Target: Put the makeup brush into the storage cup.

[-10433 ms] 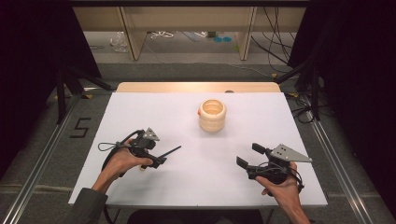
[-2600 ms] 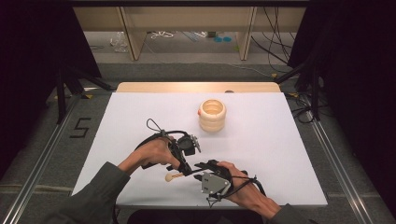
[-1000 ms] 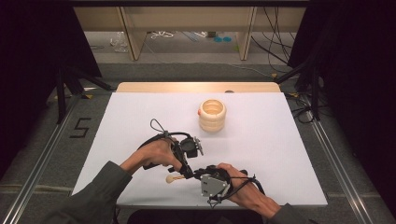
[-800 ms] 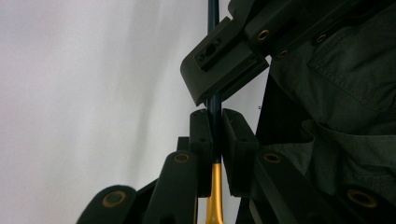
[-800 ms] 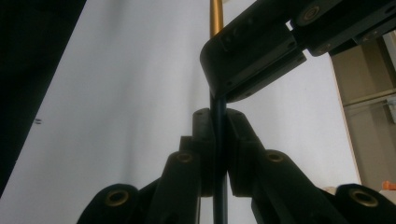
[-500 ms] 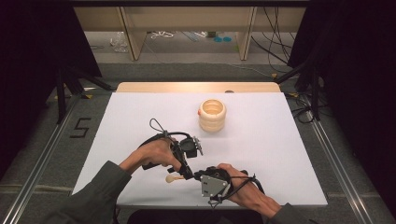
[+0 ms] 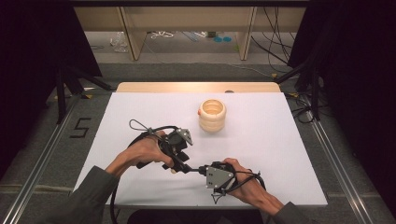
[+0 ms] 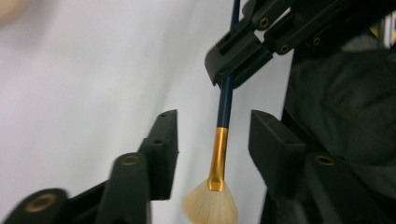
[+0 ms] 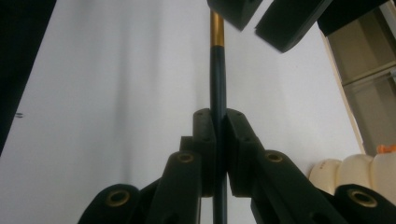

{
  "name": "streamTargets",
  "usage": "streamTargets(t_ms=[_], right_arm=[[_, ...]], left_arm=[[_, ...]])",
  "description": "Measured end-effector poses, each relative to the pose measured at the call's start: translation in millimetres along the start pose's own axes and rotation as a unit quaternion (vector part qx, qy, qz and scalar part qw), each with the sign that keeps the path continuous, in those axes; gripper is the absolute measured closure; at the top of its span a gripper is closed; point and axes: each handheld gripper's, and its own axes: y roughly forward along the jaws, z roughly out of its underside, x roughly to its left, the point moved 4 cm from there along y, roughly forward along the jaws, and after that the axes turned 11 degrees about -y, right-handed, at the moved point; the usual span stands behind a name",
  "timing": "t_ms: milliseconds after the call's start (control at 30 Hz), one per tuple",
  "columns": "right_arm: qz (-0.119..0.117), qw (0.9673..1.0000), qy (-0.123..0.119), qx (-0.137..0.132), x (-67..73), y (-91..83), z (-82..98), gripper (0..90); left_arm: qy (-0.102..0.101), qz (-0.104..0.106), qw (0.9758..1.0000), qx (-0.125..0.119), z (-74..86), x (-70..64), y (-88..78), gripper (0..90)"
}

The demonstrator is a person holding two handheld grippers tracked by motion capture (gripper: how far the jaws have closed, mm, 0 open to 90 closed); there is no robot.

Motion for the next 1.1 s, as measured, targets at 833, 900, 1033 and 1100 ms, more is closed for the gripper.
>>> streamTargets(t_ms=[833,900,1033,1100], right_arm=[[0.015,0.9545,0.283,-0.092,-27.0,-15.4,35.6,84.2],[0.012,0.9480,0.300,-0.105,-28.8,-17.2,37.3,84.2],[0.014,0.9380,0.323,-0.124,-31.5,-19.2,38.9,84.2],[0.016,0.9350,0.330,-0.130,-32.2,-20.1,39.5,84.2]], left_arm=[[-0.037,-0.083,0.9593,-0.267,26.9,0.7,-41.2,29.4],[-0.034,-0.158,0.9450,-0.284,31.4,7.3,-45.1,29.2],[-0.010,-0.106,0.9509,-0.291,38.8,4.1,-35.7,29.0],[-0.016,-0.109,0.9481,-0.298,42.6,4.2,-32.9,29.0]])
